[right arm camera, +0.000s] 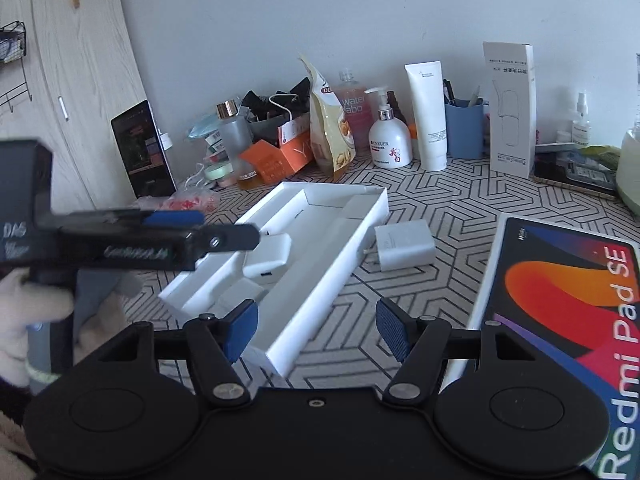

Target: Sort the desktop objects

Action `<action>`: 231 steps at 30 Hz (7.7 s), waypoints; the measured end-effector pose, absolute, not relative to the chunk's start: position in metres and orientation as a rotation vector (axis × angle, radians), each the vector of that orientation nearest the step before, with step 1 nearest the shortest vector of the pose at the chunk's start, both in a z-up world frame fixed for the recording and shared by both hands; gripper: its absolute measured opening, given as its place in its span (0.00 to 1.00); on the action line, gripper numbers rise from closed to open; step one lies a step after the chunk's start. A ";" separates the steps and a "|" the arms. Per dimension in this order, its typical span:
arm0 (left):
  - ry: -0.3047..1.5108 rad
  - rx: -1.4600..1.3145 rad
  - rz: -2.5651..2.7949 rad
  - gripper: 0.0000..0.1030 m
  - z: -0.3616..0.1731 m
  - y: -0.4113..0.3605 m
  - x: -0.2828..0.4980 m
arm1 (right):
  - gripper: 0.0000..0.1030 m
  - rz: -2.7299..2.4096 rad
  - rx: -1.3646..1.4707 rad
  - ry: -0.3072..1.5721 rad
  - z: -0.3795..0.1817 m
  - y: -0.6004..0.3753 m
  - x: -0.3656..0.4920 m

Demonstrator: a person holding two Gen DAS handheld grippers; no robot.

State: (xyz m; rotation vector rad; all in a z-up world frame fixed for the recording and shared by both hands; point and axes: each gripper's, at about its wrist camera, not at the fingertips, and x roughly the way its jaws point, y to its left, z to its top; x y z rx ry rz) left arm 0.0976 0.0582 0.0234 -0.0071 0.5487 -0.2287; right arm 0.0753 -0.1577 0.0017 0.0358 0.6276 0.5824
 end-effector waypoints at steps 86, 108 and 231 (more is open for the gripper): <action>0.808 0.146 -0.214 0.60 -0.008 -0.074 0.199 | 0.77 0.434 0.108 0.522 -0.036 -0.286 0.094; 0.686 0.004 -0.025 0.50 0.024 0.083 0.171 | 0.77 0.568 0.103 0.535 -0.031 -0.196 0.093; 0.741 0.248 -0.294 0.54 -0.012 0.071 0.138 | 0.77 0.609 0.270 0.611 -0.038 -0.169 0.080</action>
